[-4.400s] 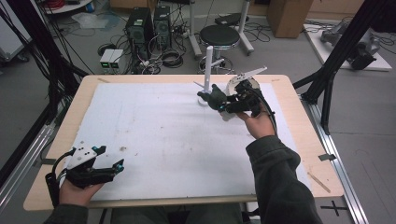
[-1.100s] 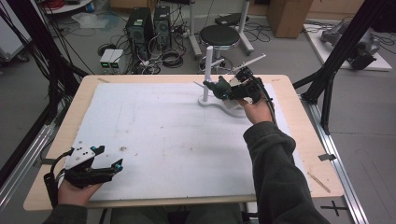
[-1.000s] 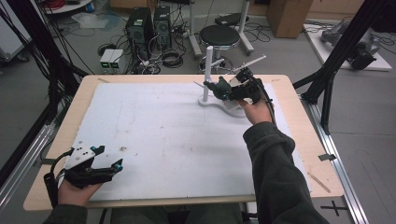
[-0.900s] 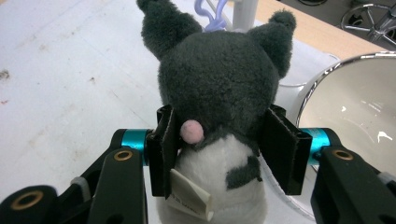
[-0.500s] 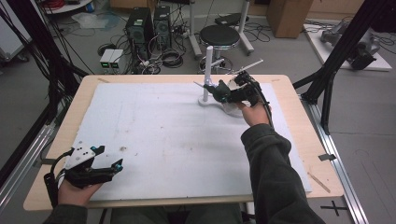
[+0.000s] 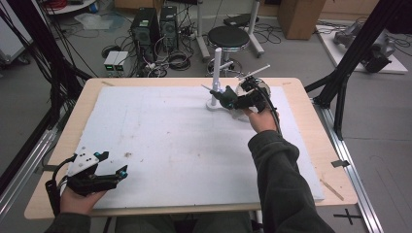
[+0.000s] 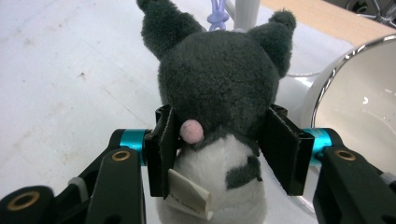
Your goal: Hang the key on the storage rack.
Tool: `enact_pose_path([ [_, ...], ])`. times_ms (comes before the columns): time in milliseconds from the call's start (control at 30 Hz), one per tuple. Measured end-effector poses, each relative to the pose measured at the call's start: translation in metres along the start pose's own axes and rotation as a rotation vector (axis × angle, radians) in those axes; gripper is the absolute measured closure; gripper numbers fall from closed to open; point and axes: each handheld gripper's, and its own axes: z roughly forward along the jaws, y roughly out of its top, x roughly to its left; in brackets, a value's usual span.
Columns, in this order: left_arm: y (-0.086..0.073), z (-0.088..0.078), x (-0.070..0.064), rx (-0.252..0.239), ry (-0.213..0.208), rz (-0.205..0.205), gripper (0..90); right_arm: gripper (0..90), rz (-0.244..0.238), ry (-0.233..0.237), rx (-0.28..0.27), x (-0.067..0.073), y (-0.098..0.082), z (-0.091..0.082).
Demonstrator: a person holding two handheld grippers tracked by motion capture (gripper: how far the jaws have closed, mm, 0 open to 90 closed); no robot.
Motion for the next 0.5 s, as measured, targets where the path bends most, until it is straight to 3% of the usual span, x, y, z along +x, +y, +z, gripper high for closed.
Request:
enact_pose_path([
  [500, 0.0000, -0.0001, -0.0004, 0.001, 0.004, -0.002, 19.6, 45.5, 0.015, 0.010, 0.001, -0.0025, -0.0035, 0.0054],
])
